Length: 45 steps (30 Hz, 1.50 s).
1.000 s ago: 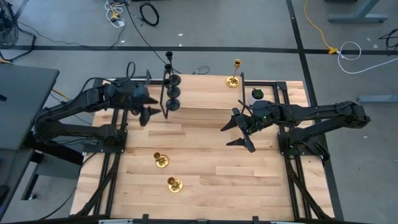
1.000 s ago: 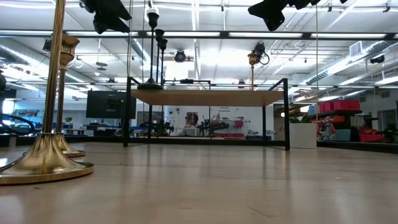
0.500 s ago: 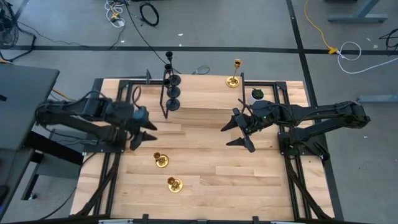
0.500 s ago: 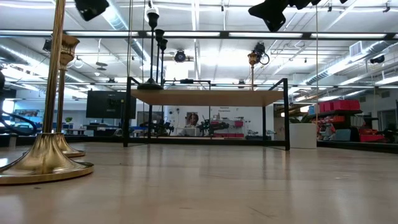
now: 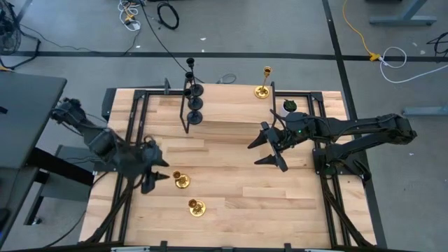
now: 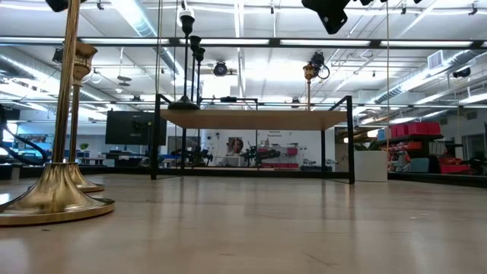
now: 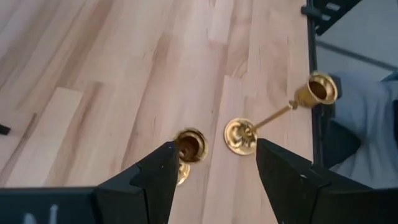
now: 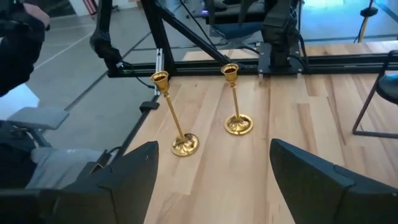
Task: Pick & Place candle stick holders
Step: Put the top gold candle holder on the shelf aligned with the gold candle holder
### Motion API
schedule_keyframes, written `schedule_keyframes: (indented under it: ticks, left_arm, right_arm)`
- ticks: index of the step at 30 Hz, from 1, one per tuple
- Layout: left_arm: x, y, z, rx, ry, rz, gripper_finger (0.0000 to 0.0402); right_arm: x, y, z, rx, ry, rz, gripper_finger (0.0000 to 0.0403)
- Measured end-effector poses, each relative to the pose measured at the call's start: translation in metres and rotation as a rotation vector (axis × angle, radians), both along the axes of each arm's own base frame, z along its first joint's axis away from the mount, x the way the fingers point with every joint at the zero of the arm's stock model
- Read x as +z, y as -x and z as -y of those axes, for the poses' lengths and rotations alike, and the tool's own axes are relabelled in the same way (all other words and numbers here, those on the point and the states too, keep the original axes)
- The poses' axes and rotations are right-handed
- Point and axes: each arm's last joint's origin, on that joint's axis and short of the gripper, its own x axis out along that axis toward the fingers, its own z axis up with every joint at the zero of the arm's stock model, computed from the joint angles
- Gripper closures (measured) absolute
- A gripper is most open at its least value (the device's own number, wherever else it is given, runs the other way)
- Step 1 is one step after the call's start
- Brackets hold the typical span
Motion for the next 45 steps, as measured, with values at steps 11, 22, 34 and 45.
schedule_keyframes:
  ticks: [11, 22, 34, 45]
  left_arm:
    - [-0.04, -0.006, 0.051, 0.116, -0.112, -0.115, 0.0186]
    - [-0.091, -0.03, 0.083, 0.309, -0.197, -0.187, 0.0186]
    - [-0.133, -0.051, 0.09, 0.503, -0.329, -0.131, 0.0197]
    - [-0.155, -0.066, 0.084, 0.57, -0.403, -0.155, 0.0241]
  right_arm:
    - [0.0, 0.0, 0.0, -0.006, -0.015, -0.001, 0.0099]
    - [0.001, 0.0, 0.0, 0.001, 0.007, 0.016, 0.0099]
    - [0.001, 0.0, 0.0, 0.017, 0.052, 0.034, 0.0099]
    - [0.001, 0.0, 0.0, 0.023, 0.068, 0.04, 0.0099]
